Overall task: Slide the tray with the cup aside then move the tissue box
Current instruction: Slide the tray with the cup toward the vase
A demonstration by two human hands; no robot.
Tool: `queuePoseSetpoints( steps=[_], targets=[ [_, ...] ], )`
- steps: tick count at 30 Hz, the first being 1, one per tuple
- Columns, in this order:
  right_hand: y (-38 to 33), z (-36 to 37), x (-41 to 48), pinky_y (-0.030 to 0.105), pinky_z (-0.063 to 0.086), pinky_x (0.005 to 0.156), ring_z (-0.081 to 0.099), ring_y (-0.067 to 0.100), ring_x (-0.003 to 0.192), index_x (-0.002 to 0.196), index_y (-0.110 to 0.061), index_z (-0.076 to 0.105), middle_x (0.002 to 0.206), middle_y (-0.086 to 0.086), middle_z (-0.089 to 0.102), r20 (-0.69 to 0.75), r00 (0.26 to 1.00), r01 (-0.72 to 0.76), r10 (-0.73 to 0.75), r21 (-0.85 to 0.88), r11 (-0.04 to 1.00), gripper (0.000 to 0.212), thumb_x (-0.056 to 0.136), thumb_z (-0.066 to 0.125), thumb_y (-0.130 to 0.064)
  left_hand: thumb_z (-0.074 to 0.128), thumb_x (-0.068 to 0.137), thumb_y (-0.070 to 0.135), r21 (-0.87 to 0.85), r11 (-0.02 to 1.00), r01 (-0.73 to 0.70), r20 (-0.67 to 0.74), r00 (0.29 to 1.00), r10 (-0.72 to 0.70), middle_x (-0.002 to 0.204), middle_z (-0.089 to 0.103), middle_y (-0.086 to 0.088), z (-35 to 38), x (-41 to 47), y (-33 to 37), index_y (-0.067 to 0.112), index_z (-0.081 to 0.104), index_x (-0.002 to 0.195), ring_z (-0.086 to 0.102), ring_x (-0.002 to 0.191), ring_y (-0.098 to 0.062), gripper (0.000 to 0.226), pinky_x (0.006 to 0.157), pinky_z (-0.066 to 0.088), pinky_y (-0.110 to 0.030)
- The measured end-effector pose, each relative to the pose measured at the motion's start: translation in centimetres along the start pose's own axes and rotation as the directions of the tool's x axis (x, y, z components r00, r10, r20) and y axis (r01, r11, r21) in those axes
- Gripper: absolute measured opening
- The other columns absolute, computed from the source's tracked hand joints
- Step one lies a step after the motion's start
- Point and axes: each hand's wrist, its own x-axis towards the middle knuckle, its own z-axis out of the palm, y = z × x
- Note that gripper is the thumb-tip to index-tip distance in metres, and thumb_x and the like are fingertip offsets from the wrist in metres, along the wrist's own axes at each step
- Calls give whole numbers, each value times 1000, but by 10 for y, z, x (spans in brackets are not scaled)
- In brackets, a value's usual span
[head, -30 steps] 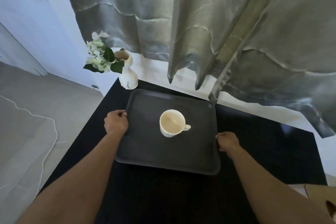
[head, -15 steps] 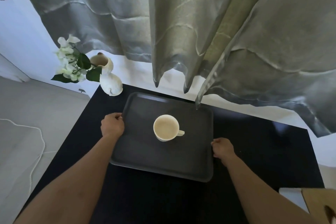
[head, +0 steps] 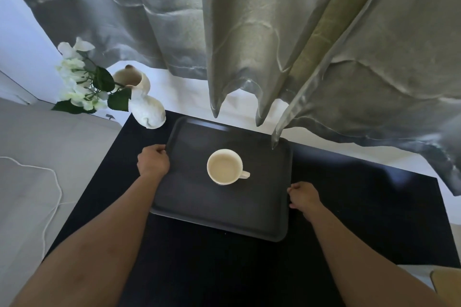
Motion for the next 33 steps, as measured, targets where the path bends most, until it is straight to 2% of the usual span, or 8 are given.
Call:
queuePoseSetpoints(
  steps=[5,9,17,20,26,30,33],
  targets=[
    [-2,7,5,46,57,86,57,19,71,85,-9,58,81,5,57,12,1000,18,-18,-3,1000,10,95,54,-9,50,92,11,3,1000,1,-12,1000,0,125,66,-17,4,13,-1,14,68,121,59,116,-38,34,103,46,-44],
    [-5,10,5,48,57,87,58,22,72,71,-14,55,74,6,57,16,999,39,-38,-51,998,24,94,54,-10,49,92,11,5,1000,13,-18,1000,-13,125,66,-17,6,19,-2,15,68,121,59,116,-39,35,104,46,-44],
    [-9,10,2,49,53,91,59,25,80,68,-16,53,74,6,56,11,999,45,-44,-82,996,27,94,54,-10,47,92,9,16,1000,5,-36,999,-5,126,65,-17,12,21,-5,13,67,122,59,117,-38,36,102,46,-42],
    [-6,12,2,48,55,89,59,20,73,73,-16,55,77,6,59,2,999,41,-41,-47,998,22,95,54,-12,47,93,8,8,1000,2,-43,999,-2,126,65,-17,13,22,-5,13,67,122,58,118,-37,36,102,46,-42],
    [-3,12,-3,44,56,89,59,16,77,92,-14,59,86,4,59,14,999,38,-38,12,999,6,95,54,-14,45,93,9,1,1000,-19,-56,998,19,127,64,-17,10,18,-6,12,65,123,58,117,-38,36,101,47,-43],
    [-6,12,-10,48,53,92,60,23,79,73,-15,57,75,4,58,-6,999,32,-32,3,999,24,96,51,-16,45,94,12,0,998,-60,-60,996,60,126,63,-18,9,9,-4,10,59,129,55,120,-37,38,102,43,-43],
    [-7,10,-18,50,53,91,64,31,86,70,-15,57,78,9,62,-32,999,42,-42,2,999,26,95,49,-15,48,94,13,-35,995,-88,-19,996,88,129,62,-15,6,2,-5,10,50,137,52,125,-33,43,106,41,-44]
  ],
)
